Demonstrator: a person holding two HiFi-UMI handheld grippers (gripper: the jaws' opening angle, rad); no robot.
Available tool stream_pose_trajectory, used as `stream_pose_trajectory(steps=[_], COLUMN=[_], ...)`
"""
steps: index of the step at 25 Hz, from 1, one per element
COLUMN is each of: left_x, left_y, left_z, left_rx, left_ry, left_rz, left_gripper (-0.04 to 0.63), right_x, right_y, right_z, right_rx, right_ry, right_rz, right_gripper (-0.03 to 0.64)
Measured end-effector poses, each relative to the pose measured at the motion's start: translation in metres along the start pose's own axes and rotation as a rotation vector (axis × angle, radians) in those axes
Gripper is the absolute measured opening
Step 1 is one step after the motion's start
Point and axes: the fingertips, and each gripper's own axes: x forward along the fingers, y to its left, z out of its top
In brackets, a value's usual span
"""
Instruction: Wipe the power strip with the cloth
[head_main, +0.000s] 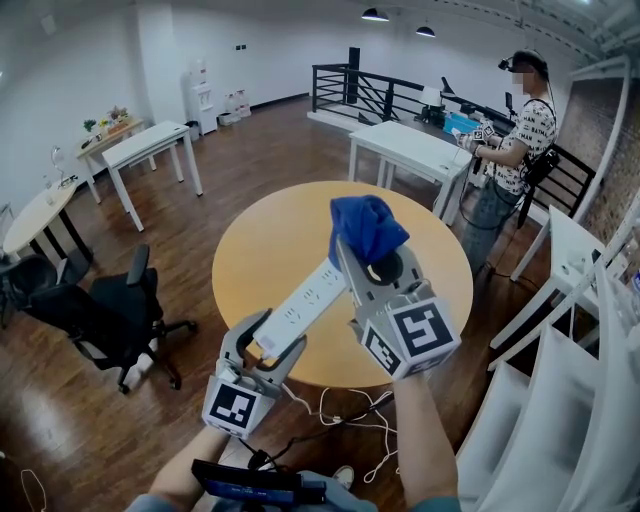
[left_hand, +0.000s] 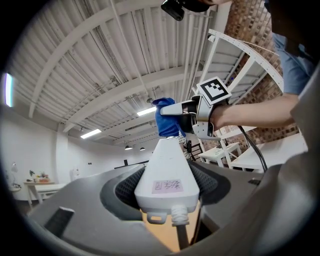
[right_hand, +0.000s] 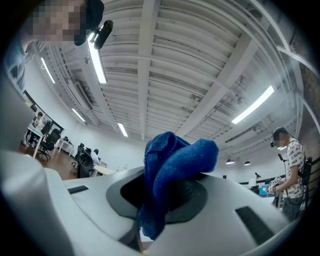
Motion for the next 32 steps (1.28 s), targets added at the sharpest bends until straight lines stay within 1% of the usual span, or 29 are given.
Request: stream_pose_trajectory(steps=[6, 10, 13, 18, 32], left_x=[0.003, 0.006, 0.008, 0.011, 0.015], left_y=[0.003, 0.007, 0.009, 0.013, 0.018], left_z=[-0.001, 0.0, 0.001, 0.001, -0.002], left_rx=[-0.004, -0.011, -0.014, -0.023, -0.039], left_ry=[0.013, 0.012, 0.011, 0.016, 0.024], left_rz=[0.002, 0.008, 0.013, 0.021, 0.041], left_gripper=[0.279, 0.279, 0.279, 0.279, 0.279], right_x=[0.002, 0.003, 0.001, 0.003, -0.006], right_y=[0.026, 0.048, 0.071, 0.098, 0.15], right_z=[-0.01, -0.01, -0.014, -0.016, -0.032], right_rx=[0.007, 0.007, 0.031, 0.045, 0.118], right_ry=[0.026, 0.002, 0.045, 0.049, 0.058], right_rz=[0.052, 0.093, 0.144, 0.2, 0.284], right_gripper=[0.067, 0.067, 0.067, 0.067, 0.067])
